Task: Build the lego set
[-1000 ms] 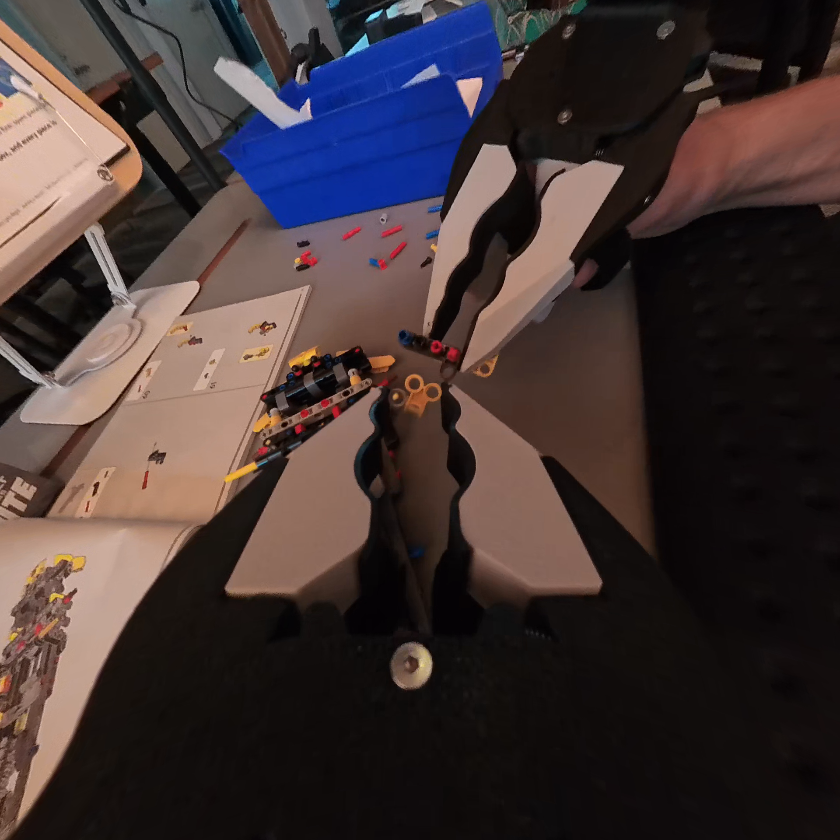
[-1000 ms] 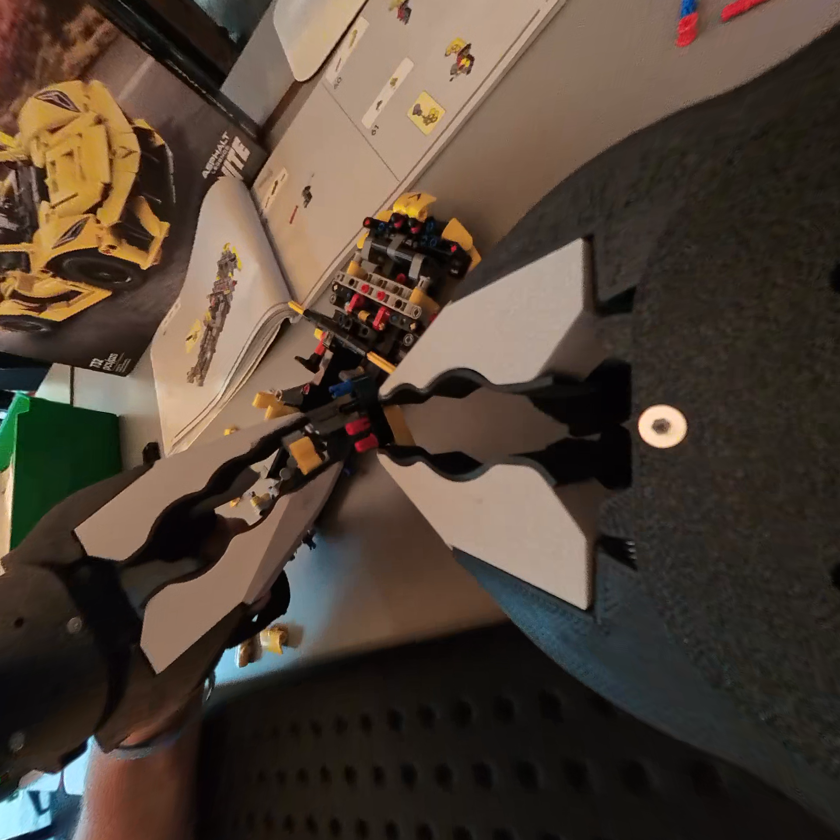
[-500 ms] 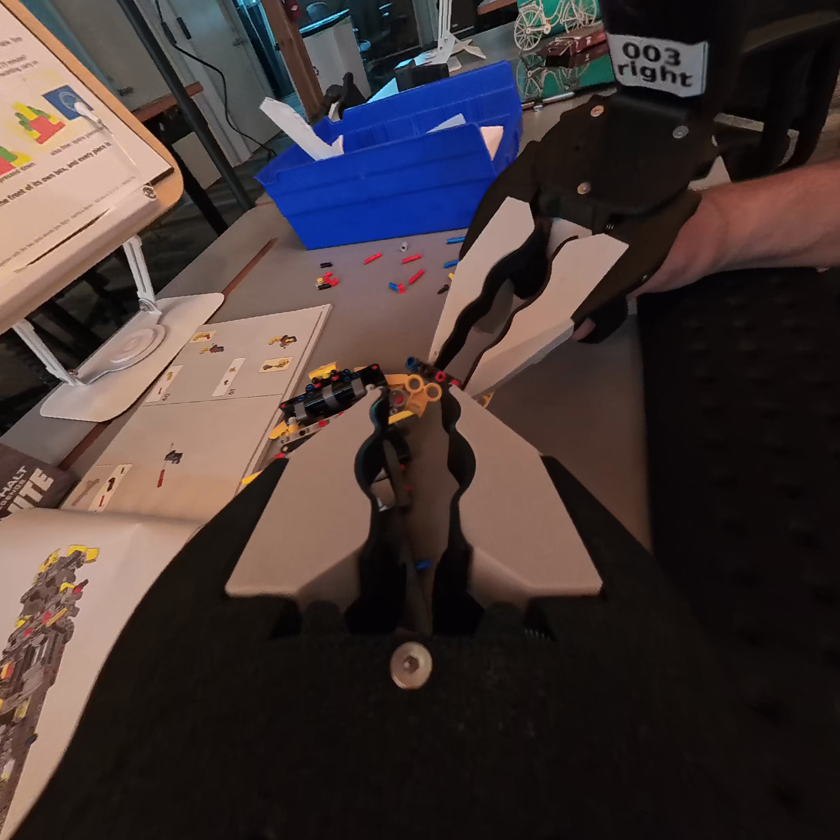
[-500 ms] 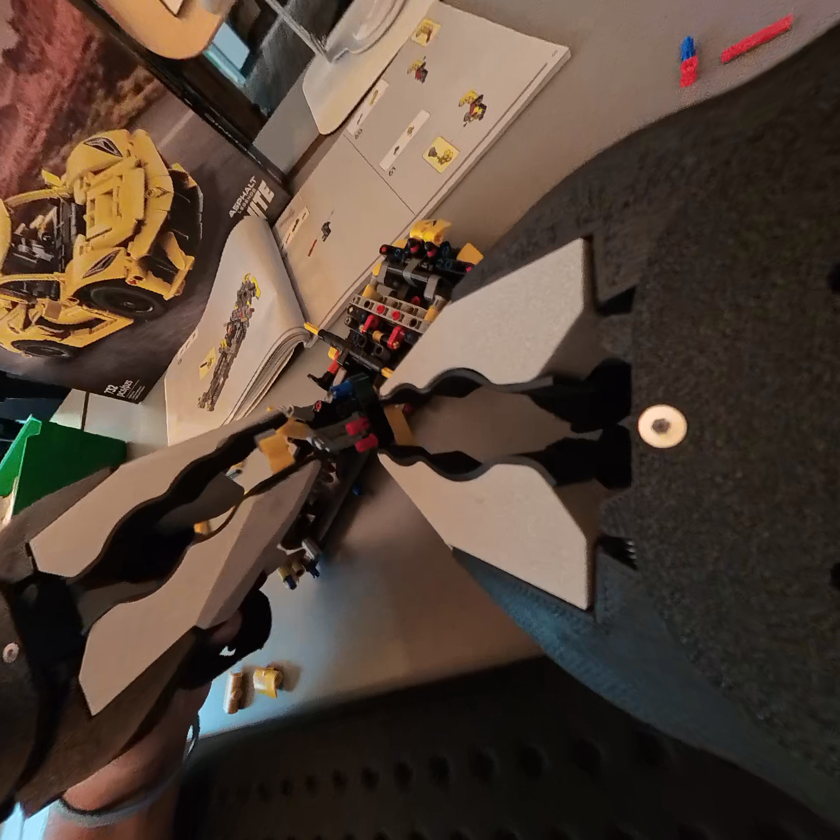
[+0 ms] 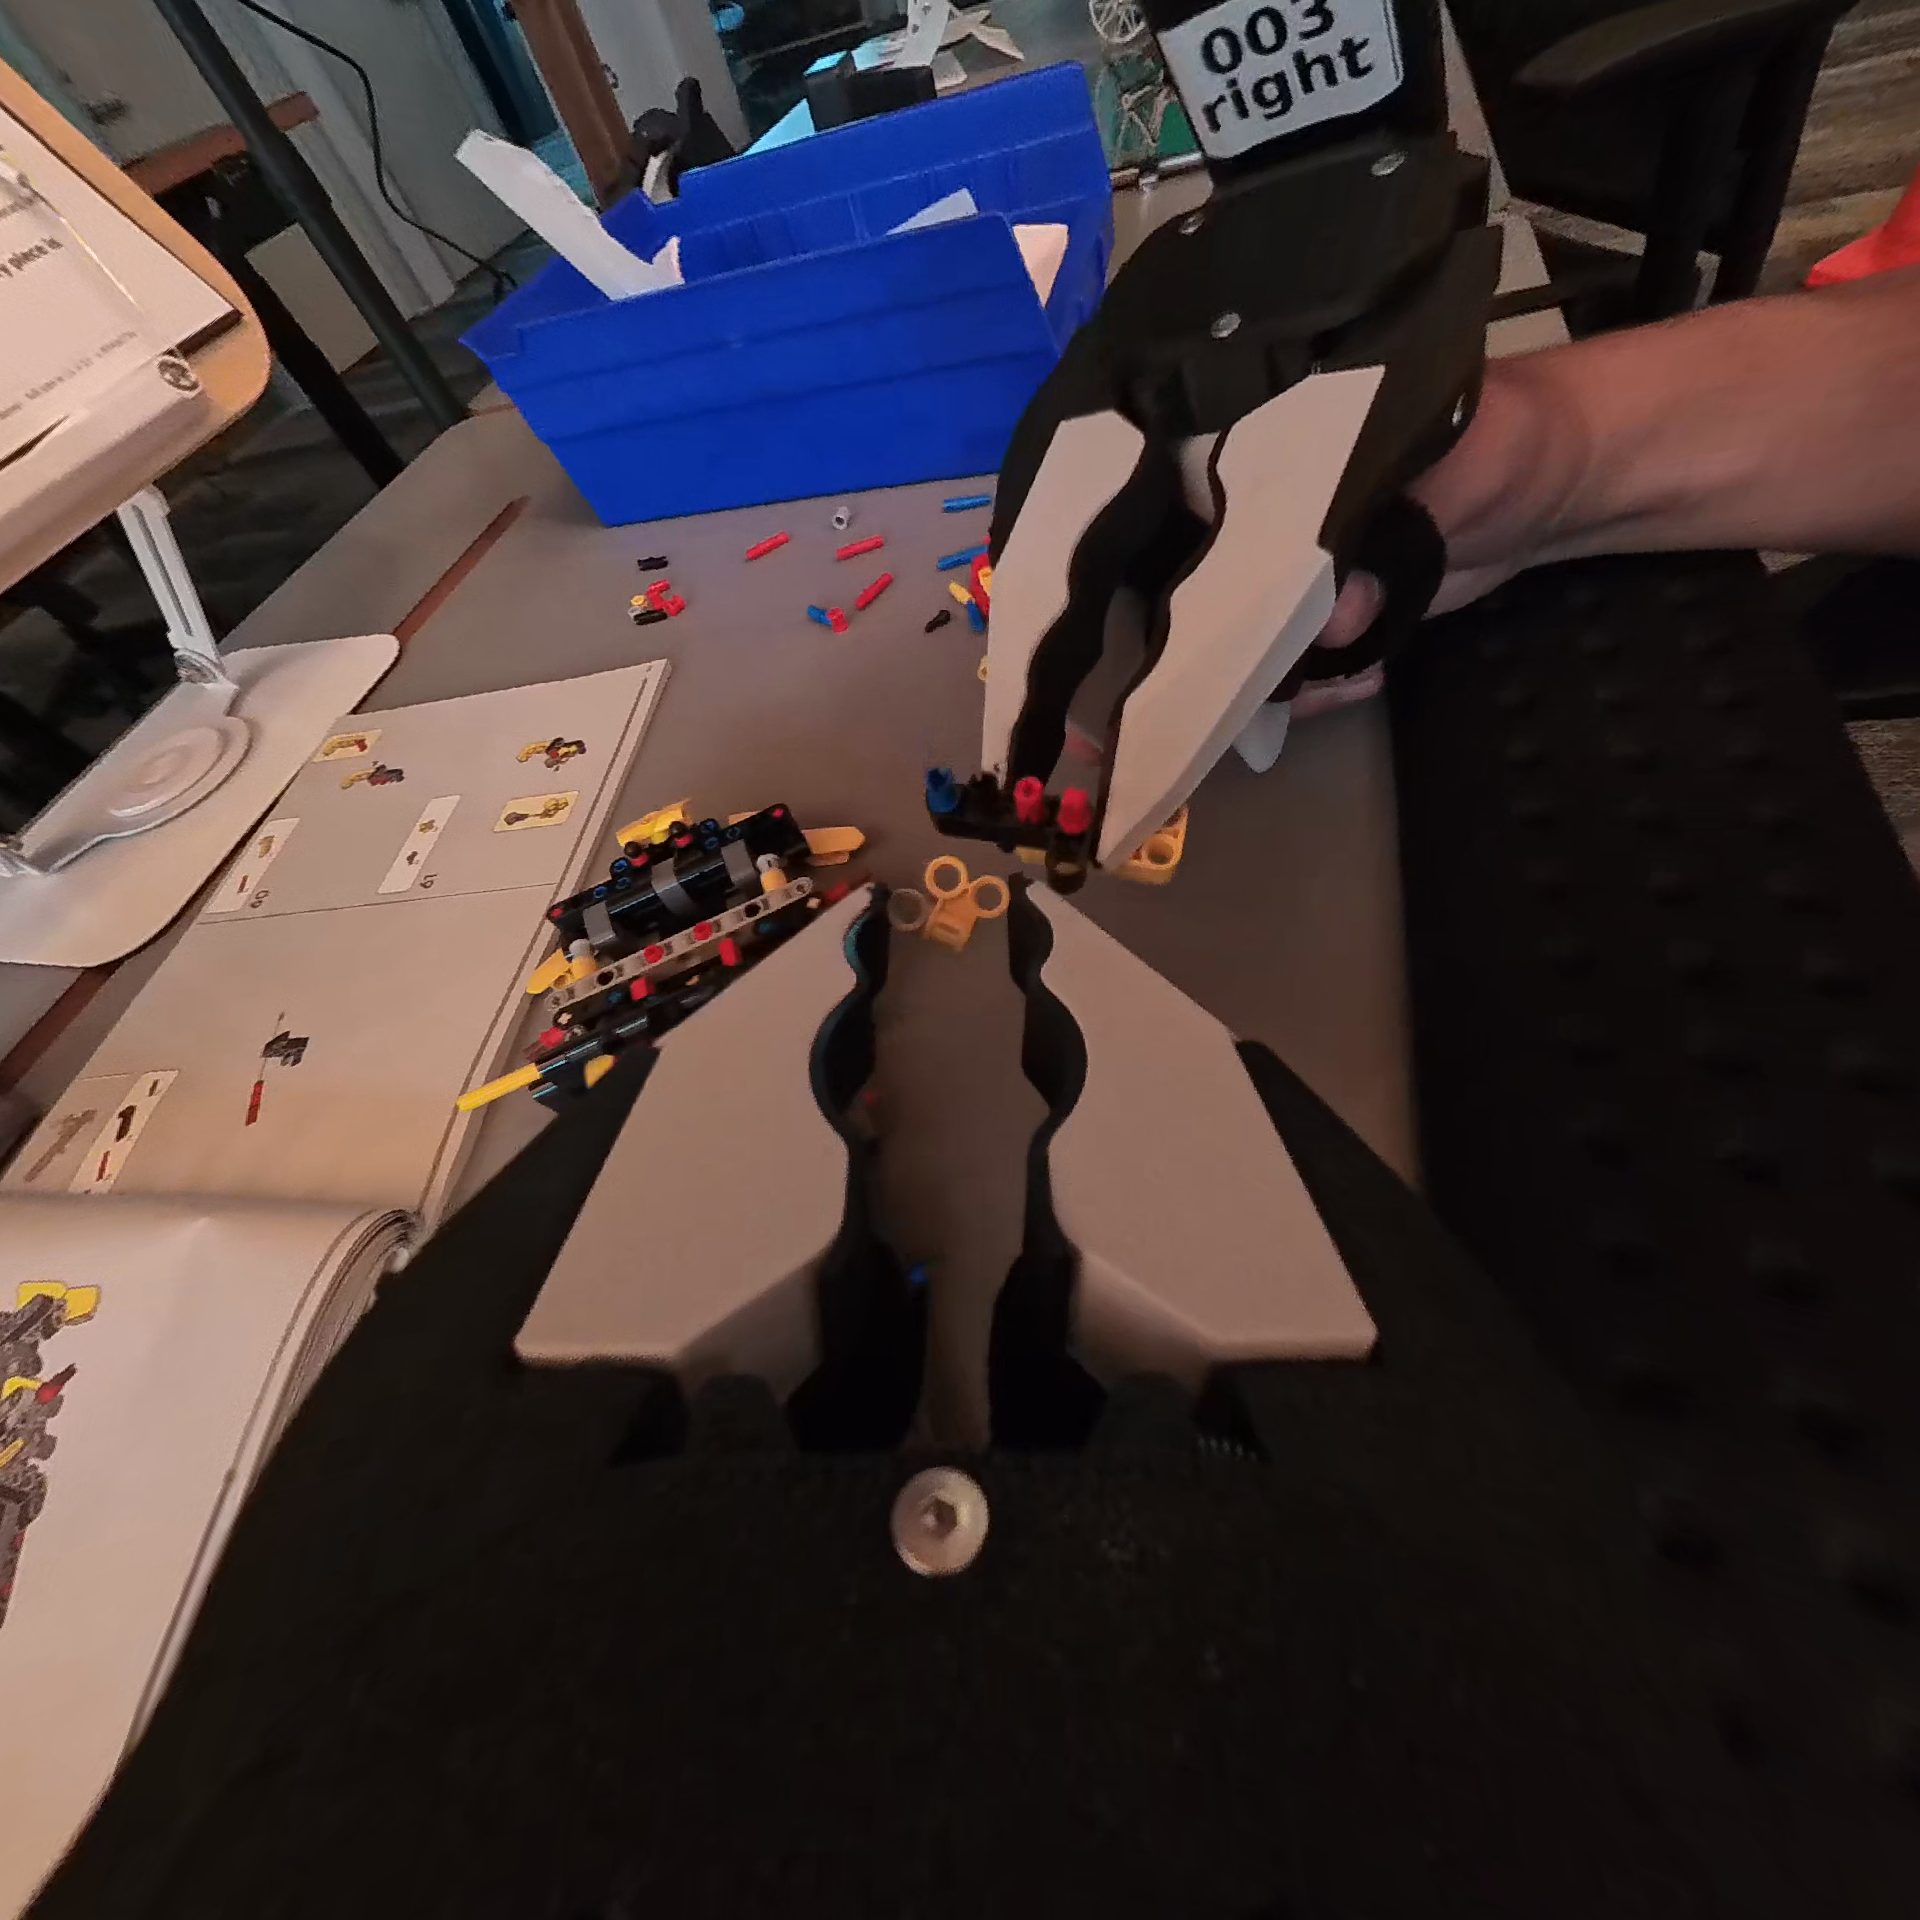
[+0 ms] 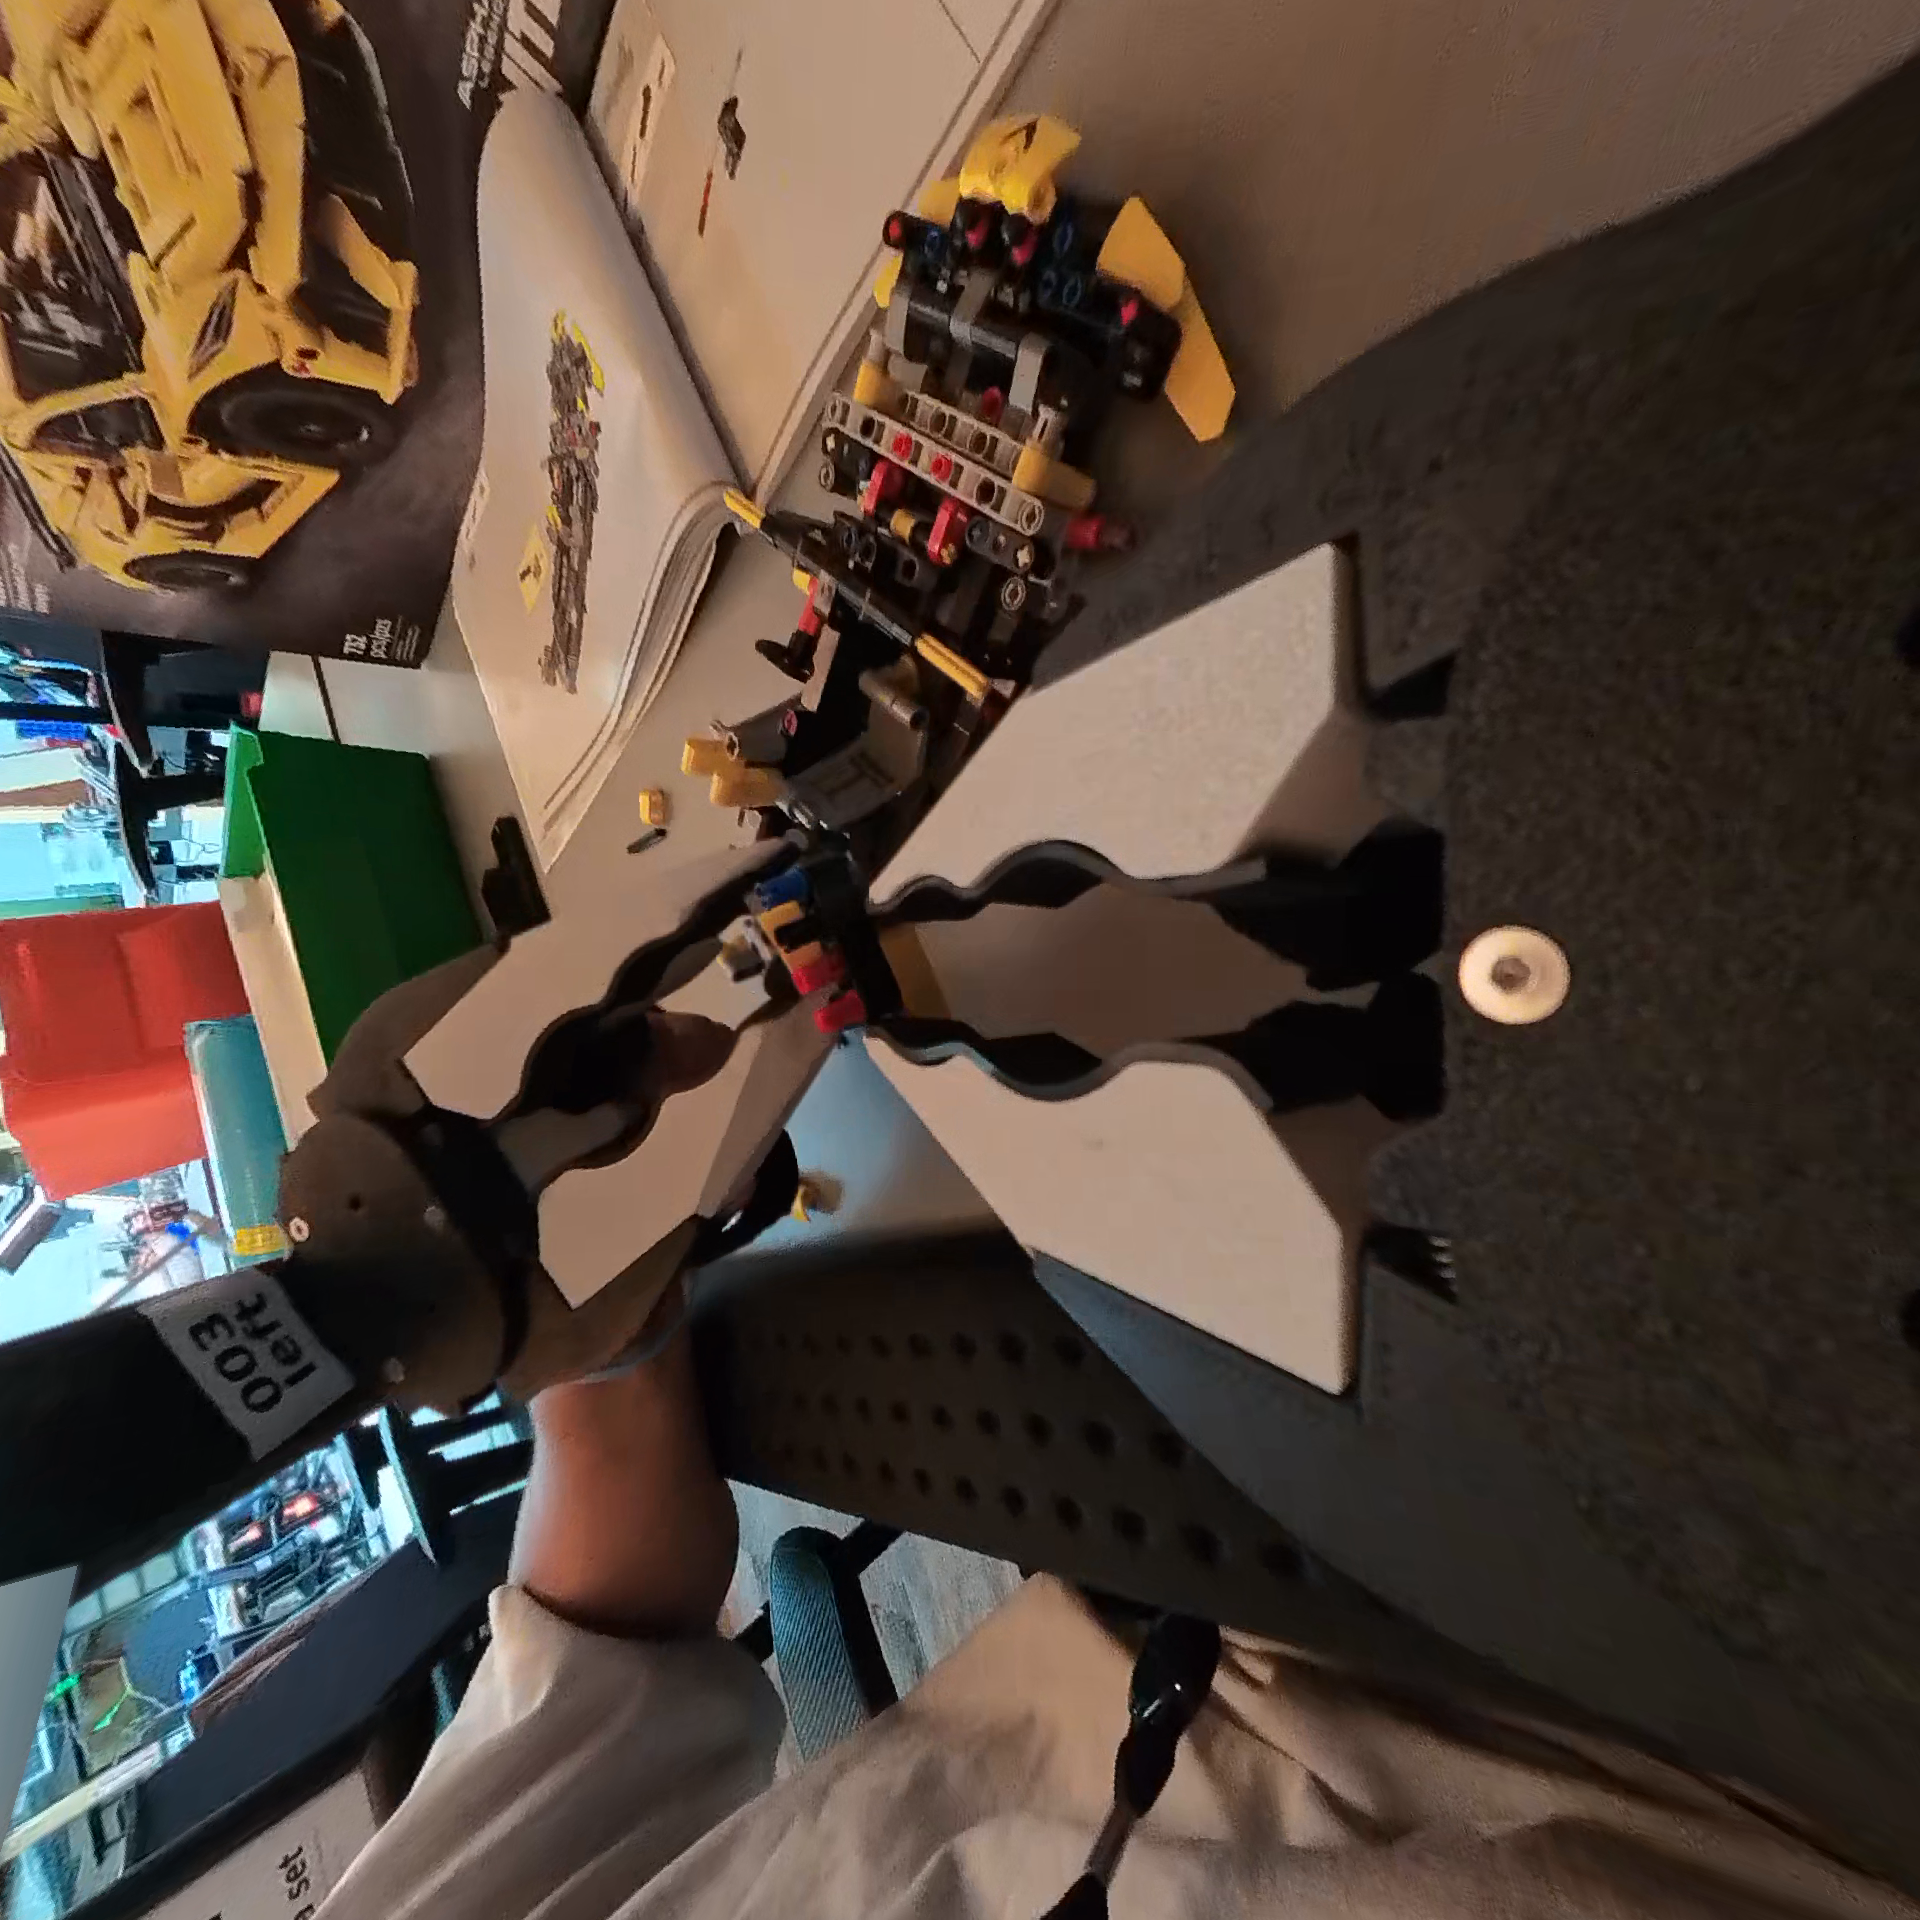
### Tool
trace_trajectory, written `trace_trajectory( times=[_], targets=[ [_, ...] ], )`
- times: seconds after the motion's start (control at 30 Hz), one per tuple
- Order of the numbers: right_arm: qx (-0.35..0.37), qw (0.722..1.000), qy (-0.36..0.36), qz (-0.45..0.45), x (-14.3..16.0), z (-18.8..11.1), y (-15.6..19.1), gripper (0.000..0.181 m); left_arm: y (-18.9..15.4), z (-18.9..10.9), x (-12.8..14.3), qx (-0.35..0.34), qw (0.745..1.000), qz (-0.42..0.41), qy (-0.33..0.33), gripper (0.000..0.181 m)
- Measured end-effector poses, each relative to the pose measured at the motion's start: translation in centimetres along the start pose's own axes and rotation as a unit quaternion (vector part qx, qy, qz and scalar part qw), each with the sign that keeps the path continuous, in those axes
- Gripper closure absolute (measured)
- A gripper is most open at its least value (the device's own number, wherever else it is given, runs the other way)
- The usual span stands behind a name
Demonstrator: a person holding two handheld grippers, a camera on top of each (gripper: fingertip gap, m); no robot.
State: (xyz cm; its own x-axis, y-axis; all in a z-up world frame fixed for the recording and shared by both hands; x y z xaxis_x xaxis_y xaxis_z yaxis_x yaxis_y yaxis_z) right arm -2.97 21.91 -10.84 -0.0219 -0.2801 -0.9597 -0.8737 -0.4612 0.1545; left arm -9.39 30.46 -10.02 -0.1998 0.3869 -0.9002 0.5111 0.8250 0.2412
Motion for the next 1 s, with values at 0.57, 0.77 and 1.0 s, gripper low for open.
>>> trace_trajectory(
  times=[0.57,0.77,1.0],
  targets=[
    [-0.222,0.919,0.326,0.01,5.2,0.8,0.6,0.159,-2.9,0.2,2.1,0.128,0.988,0.06,0.064,0.158],
    [-0.108,0.95,0.292,-0.029,4.6,-1.2,1.0,0.151,-3.4,0.2,2.2,0.126,0.986,0.083,0.071,0.158],
    [-0.003,0.947,0.292,-0.133,4.6,-2.1,3.1,0.15,-3.9,0.3,2.3,0.129,0.984,0.101,0.075,0.158]
  ],
)
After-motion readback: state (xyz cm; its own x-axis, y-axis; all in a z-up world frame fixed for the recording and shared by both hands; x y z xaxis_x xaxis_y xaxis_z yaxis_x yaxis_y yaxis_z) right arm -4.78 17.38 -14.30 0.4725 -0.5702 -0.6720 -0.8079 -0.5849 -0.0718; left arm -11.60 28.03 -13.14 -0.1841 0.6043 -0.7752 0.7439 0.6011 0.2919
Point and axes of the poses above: each gripper's, where its closed fingertips meet, z out along the fingers, x out of its underside, y = z × x across the jaws, the point moved 6 cm from there along -z, back along the fingers, and after that the axes turned 2 degrees about -x, right-handed, at the moved point
